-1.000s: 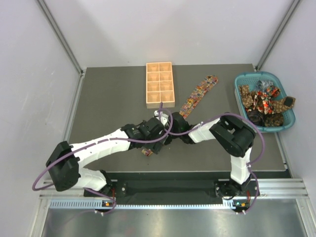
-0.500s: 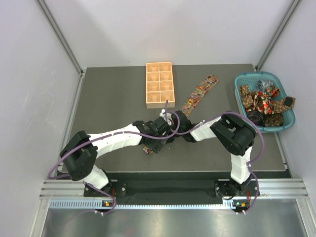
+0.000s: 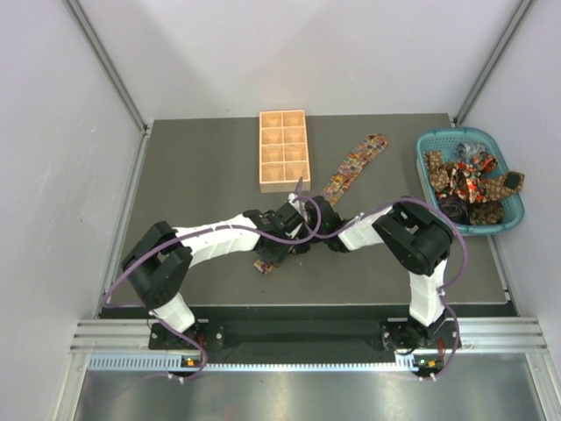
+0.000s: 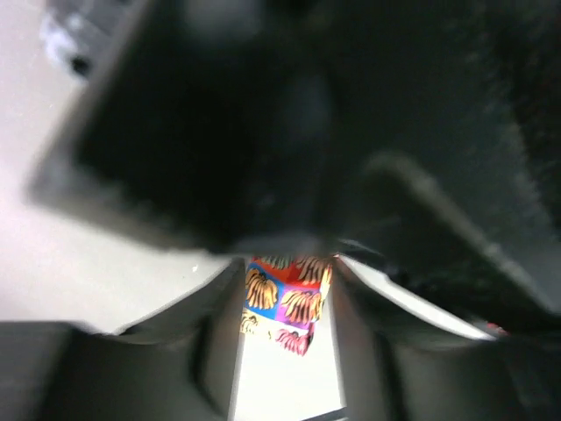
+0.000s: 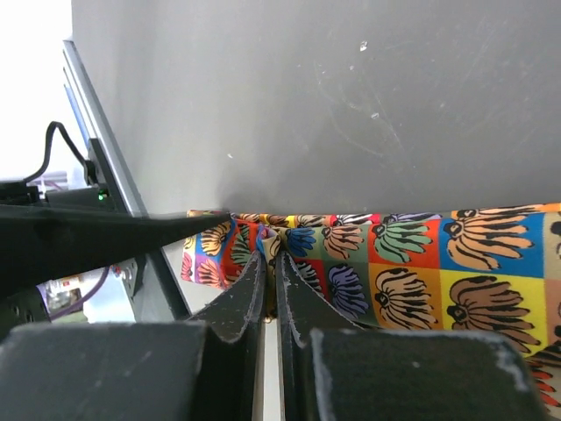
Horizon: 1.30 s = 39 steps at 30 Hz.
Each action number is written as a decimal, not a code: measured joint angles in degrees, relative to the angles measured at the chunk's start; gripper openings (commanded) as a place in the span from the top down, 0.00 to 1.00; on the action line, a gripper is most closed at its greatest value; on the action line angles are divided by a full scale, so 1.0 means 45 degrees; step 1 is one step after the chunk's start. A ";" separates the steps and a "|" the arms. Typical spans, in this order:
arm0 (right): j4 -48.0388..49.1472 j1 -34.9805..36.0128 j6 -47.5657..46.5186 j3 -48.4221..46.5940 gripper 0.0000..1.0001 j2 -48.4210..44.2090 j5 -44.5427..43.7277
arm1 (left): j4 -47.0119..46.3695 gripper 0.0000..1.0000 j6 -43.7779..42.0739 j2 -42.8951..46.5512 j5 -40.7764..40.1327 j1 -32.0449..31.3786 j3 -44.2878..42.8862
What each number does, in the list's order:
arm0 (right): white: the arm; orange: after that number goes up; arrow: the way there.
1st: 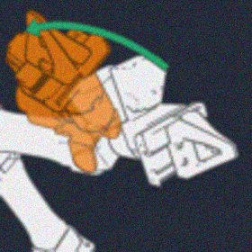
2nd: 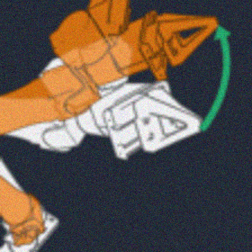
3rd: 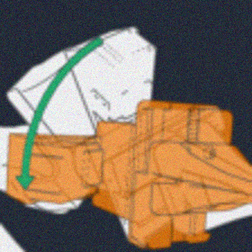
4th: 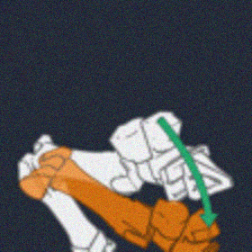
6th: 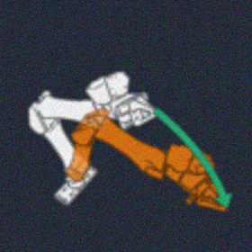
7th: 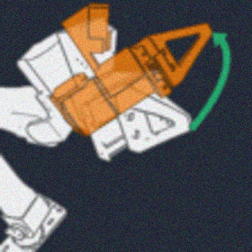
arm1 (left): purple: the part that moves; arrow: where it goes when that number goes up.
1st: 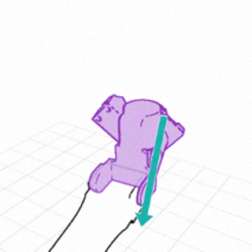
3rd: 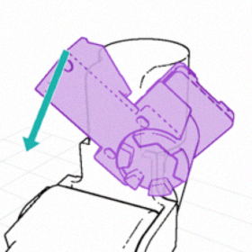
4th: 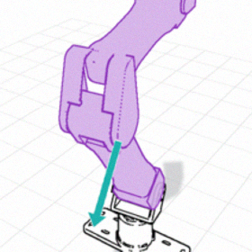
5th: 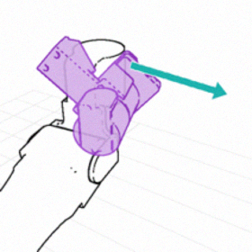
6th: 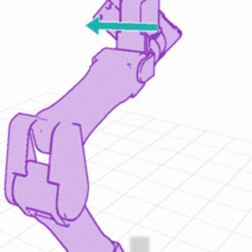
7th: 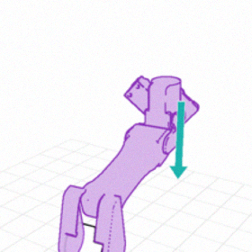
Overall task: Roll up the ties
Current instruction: Roll the tie
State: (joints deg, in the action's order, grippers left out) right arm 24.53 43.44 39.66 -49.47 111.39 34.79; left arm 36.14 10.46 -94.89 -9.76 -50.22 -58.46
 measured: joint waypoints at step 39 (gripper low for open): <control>-0.1943 -0.1535 -0.0219 0.0500 0.53 -0.1545 -0.0466 | -0.1030 0.75 0.0369 -0.0481 0.0782 -0.0039 -0.0617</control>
State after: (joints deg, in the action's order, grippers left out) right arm 15.79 36.53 38.68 -47.22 104.44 32.69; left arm 31.51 12.12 -97.06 -6.24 -50.39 -61.23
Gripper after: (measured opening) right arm 0.421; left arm 0.235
